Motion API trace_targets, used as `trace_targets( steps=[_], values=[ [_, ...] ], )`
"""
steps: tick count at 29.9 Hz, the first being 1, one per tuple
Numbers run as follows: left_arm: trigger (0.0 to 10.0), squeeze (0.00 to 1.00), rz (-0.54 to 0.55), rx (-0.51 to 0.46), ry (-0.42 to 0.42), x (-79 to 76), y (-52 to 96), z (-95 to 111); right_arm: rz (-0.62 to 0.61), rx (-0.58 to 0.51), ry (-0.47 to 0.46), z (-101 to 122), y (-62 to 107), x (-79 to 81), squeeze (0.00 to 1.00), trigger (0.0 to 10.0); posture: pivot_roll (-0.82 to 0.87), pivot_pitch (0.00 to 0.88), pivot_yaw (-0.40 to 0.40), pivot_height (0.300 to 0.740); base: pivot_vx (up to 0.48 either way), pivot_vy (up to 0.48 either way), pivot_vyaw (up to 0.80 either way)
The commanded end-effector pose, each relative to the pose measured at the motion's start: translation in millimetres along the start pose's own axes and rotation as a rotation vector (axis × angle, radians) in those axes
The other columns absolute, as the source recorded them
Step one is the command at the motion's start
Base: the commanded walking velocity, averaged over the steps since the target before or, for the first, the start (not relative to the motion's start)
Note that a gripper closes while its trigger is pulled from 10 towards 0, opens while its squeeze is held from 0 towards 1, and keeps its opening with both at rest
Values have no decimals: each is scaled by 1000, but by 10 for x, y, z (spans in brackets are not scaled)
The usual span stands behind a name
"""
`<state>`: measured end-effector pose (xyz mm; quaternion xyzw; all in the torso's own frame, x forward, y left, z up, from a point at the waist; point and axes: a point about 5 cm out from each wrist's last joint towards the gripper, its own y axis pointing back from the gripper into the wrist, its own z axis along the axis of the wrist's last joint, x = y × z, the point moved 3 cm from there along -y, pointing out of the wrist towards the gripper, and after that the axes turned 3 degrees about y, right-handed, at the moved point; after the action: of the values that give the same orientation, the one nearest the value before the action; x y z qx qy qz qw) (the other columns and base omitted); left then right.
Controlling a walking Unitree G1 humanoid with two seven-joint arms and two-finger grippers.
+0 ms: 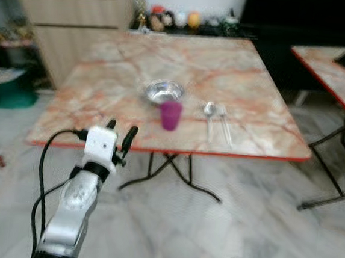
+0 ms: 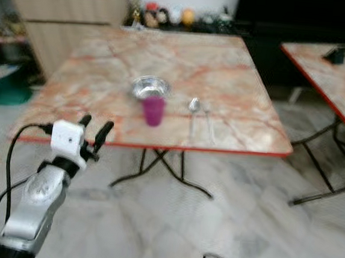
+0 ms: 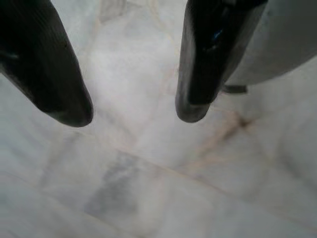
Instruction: Setting the table
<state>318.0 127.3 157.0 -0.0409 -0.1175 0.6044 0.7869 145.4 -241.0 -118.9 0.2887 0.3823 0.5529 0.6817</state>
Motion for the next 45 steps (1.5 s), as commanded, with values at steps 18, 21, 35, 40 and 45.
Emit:
trace_targets(
  steps=[18,21,35,40,45],
  values=[
    [10000,0,12,4,-11,103,16,17,13,-12,2,55,-12,73,0,10000,-13,0,27,740,230,0,0],
    [10000,0,25,24,32,108,24,5,13,-12,2,58,-14,72,0,10000,-10,0,25,740,0,0,0],
    [10000,0,31,132,243,118,-50,8,16,-7,11,66,-18,58,0,10000,-5,0,17,740,0,0,0],
    [10000,0,14,185,270,128,-82,44,25,-1,19,62,-20,61,0,10000,-1,0,15,740,0,0,0],
    [10000,1000,-41,239,258,51,-127,58,26,3,21,61,-21,65,0,10000,-7,0,19,740,0,0,0]
  ],
)
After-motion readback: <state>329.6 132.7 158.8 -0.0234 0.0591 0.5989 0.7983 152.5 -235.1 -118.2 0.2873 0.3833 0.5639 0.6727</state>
